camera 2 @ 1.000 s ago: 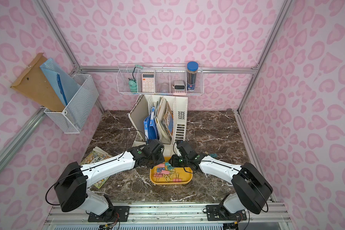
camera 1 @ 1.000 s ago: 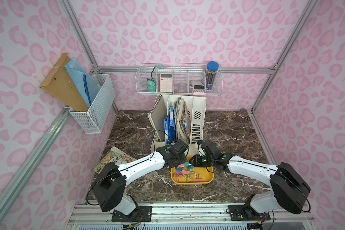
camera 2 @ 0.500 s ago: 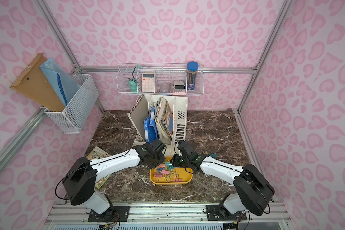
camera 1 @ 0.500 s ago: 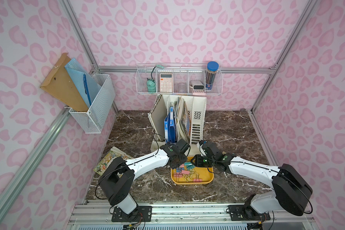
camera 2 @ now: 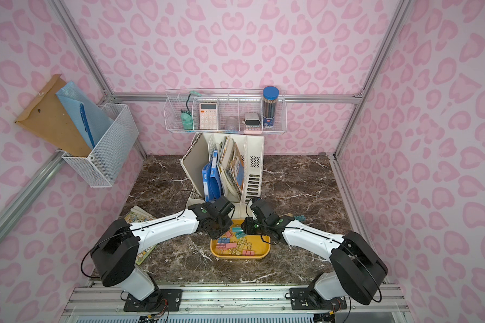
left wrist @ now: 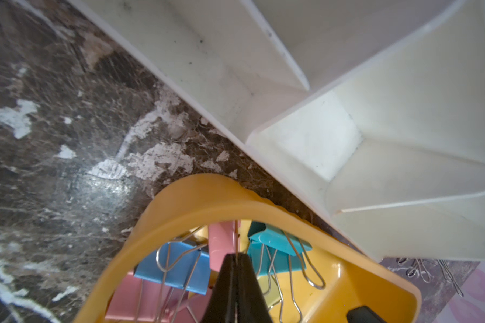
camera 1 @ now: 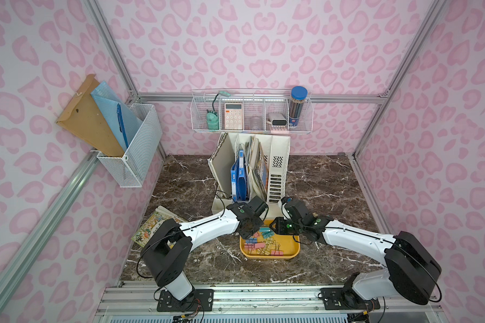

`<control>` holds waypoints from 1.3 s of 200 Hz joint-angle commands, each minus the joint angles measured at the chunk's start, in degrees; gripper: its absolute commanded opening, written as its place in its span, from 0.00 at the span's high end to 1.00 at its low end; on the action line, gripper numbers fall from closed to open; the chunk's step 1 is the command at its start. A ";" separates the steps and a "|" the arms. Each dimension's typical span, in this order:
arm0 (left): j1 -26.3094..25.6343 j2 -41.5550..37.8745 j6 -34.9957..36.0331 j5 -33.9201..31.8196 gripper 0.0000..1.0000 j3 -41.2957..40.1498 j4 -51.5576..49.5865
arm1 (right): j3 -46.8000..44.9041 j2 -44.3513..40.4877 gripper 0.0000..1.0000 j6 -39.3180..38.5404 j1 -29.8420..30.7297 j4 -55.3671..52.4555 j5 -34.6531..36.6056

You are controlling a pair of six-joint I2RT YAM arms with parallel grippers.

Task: Take out the binder clips from the storage box
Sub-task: Pick up the binder clip from the storage box, then place the binder clip at the center of the board.

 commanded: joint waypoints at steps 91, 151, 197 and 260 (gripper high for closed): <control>-0.12 -10.79 0.24 -2.63 1.00 -2.46 -1.26 | -0.32 -3.43 0.63 -0.52 -0.08 -0.94 0.25; -0.48 -27.47 -2.09 -18.58 1.00 -7.34 -10.04 | -0.52 -3.10 0.64 4.24 1.77 1.31 2.05; 3.82 -38.41 -4.98 -23.21 1.00 -18.88 -10.34 | -1.17 -3.23 0.63 6.88 3.36 4.85 2.93; 12.99 -38.48 -4.72 -12.55 1.00 -27.06 -1.09 | -0.88 -1.11 0.63 7.96 3.71 6.08 2.34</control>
